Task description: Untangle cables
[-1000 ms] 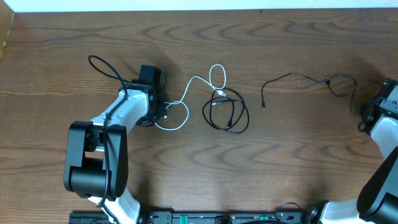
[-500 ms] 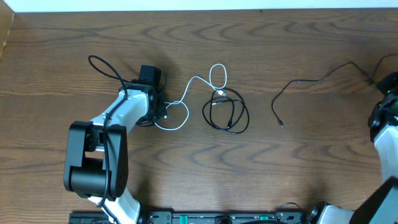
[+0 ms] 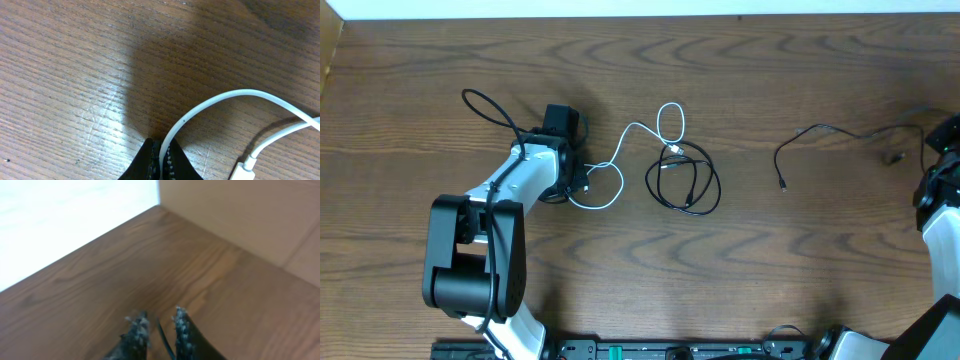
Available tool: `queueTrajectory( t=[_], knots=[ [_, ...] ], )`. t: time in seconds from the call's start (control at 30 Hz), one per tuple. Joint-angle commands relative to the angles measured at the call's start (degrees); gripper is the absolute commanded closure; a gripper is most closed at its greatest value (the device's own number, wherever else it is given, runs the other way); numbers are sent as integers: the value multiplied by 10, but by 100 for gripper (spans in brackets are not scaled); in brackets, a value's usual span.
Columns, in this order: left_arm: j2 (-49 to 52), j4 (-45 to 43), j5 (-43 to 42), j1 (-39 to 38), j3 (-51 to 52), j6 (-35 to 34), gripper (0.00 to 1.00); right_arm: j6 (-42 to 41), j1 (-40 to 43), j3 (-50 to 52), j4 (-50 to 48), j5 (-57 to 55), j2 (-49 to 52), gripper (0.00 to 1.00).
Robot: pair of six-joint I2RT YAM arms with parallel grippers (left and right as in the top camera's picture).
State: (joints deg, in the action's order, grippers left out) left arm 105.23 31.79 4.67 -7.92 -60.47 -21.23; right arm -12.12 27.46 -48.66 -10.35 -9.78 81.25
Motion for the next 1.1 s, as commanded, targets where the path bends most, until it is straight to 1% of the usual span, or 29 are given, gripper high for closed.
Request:
queueTrajectory(
  t=[0.0, 0.13, 0.23, 0.37, 0.53, 0.7, 0.93, 1.07],
  knots=[
    [21, 5, 2, 5, 14, -7, 92, 6, 2, -4, 6, 81, -3, 82],
    [21, 5, 2, 5, 14, -8, 93, 3, -4, -4, 23, 175, -2, 80],
    [21, 5, 2, 5, 14, -8, 93, 4, -18, -4, 39, 236, 1, 75],
    [21, 5, 2, 5, 14, -7, 92, 4, -45, -4, 64, 291, 14, 75],
    [21, 5, 2, 5, 14, -8, 92, 5, -91, -4, 107, 295, 45, 75],
    [21, 5, 2, 5, 14, -8, 93, 6, -135, -4, 121, 295, 87, 74],
    [21, 5, 2, 5, 14, -8, 92, 41, -202, -4, 140, 299, 130, 72],
    [21, 5, 2, 5, 14, -8, 92, 42, -234, -4, 155, 298, 150, 72]
  ],
)
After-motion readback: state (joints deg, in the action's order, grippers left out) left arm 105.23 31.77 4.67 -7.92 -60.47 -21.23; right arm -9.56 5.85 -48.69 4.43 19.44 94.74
